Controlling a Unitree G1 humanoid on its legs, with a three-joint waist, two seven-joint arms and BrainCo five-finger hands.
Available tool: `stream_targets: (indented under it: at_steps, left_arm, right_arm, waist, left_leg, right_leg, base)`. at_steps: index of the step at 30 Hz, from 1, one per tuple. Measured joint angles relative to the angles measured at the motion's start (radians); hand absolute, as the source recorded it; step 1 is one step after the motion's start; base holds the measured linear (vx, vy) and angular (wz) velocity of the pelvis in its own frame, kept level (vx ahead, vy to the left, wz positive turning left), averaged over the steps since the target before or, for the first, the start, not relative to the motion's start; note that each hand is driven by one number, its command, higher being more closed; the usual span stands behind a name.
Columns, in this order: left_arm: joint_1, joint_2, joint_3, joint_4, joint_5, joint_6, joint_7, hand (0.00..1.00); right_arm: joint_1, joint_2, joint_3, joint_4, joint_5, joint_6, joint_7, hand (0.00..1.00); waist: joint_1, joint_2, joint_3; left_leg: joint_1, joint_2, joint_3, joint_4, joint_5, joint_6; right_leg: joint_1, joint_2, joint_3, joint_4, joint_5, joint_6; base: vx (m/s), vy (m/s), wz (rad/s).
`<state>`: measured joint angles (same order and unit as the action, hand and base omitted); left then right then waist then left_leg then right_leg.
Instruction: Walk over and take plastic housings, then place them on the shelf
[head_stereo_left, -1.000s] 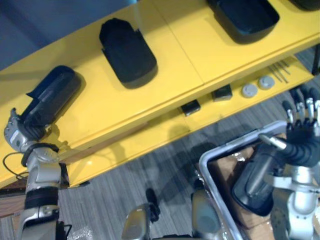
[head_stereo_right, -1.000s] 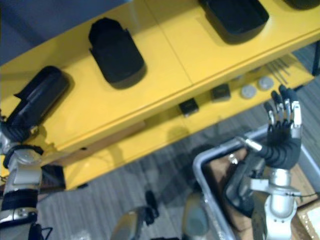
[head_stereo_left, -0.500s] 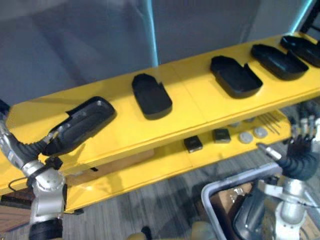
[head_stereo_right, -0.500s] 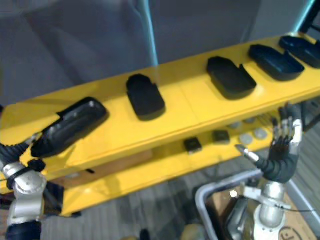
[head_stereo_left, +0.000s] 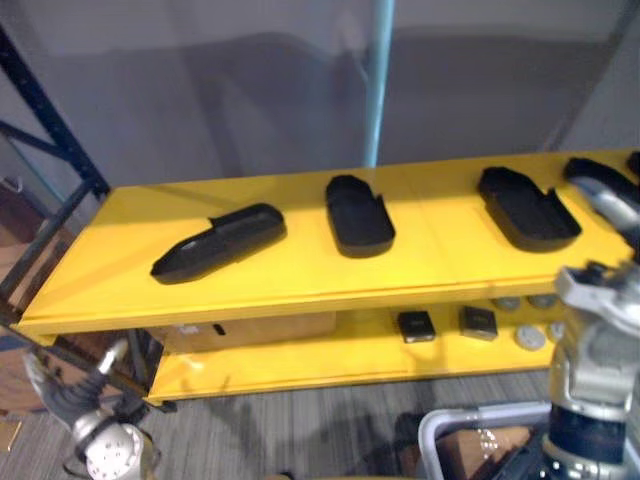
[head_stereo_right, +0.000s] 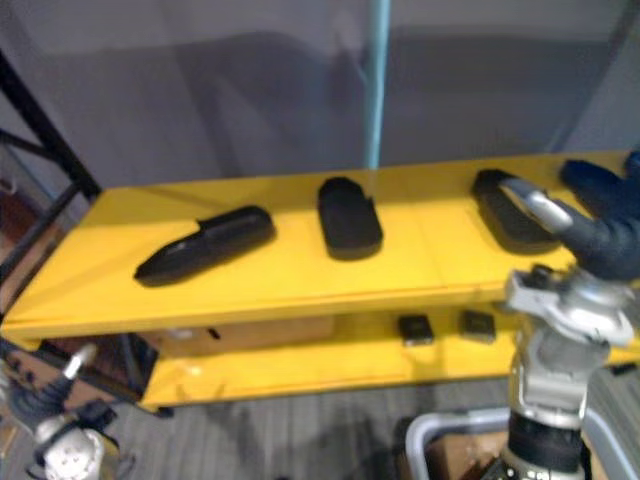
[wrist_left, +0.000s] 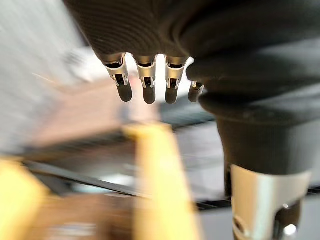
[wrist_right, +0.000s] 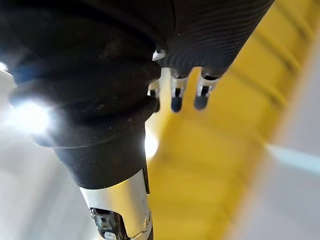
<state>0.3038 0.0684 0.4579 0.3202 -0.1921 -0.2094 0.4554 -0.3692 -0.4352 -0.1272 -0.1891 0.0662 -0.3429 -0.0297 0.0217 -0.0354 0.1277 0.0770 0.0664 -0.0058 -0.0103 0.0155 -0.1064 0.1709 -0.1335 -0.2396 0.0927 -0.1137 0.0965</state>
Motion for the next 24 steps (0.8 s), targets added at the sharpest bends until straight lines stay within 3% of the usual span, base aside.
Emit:
stream_targets:
  at_steps: [2,4,7,13,17,24]
  left_arm:
    - [0.001,0.001,-0.001,0.108,-0.008,0.001,-0.010,0.00]
    - [0.001,0.000,-0.007,0.168,-0.028,0.008,-0.029,0.00]
    - [0.001,0.001,-0.015,0.214,-0.029,0.020,-0.038,0.00]
    - [-0.002,0.001,-0.088,0.271,-0.028,0.042,-0.054,0.00]
    - [-0.016,0.002,-0.127,0.276,-0.028,0.048,-0.078,0.00]
    - [-0.020,0.005,-0.165,0.276,-0.044,0.067,-0.094,0.00]
  right_arm:
    - [-0.039,0.002,0.102,0.099,0.001,0.105,0.064,0.00]
    - [-0.053,0.003,0.181,0.151,-0.002,0.175,0.110,0.00]
    - [-0.089,0.023,0.270,0.257,-0.008,0.242,0.156,0.00]
    - [-0.196,0.042,0.312,0.549,-0.176,0.263,0.155,0.00]
    - [-0.274,0.042,0.340,0.691,-0.230,0.262,0.121,0.00]
    - [-0.395,0.043,0.349,0.846,-0.409,0.237,-0.078,0.00]
  waist:
    - [0.038,-0.027,0.000]
    - [0.061,-0.031,-0.002]
    - [0.077,-0.027,0.001]
    - [0.097,-0.019,0.006]
    - [0.119,-0.008,0.030]
    - [0.188,0.019,0.116]
  left_leg:
    - [-0.011,-0.002,-0.013,-0.002,0.006,0.000]
    - [-0.009,-0.008,-0.019,-0.002,0.006,0.001]
    - [-0.014,-0.014,-0.038,-0.004,0.008,0.005]
    - [-0.012,-0.014,-0.057,-0.020,0.025,0.003]
    - [-0.027,-0.014,-0.093,-0.018,0.037,0.000]
    - [-0.065,-0.007,-0.158,-0.058,0.090,-0.003]
  right_leg:
    - [-0.002,0.000,-0.008,-0.003,0.000,-0.001]
    - [0.006,-0.004,-0.009,-0.008,0.000,-0.001]
    - [0.009,-0.006,-0.010,-0.009,0.000,-0.001]
    - [0.017,-0.003,-0.021,-0.011,0.000,-0.001]
    - [0.025,0.003,-0.059,-0.011,-0.002,-0.004]
    - [-0.003,0.014,-0.120,0.008,-0.005,-0.010]
  base:
    - [0.03,-0.013,0.17]
    - [0.04,0.005,0.11]
    - [0.01,0.004,0.13]
    - [-0.03,-0.017,0.08]
    - [-0.06,-0.034,0.27]
    - [-0.05,-0.045,0.29]
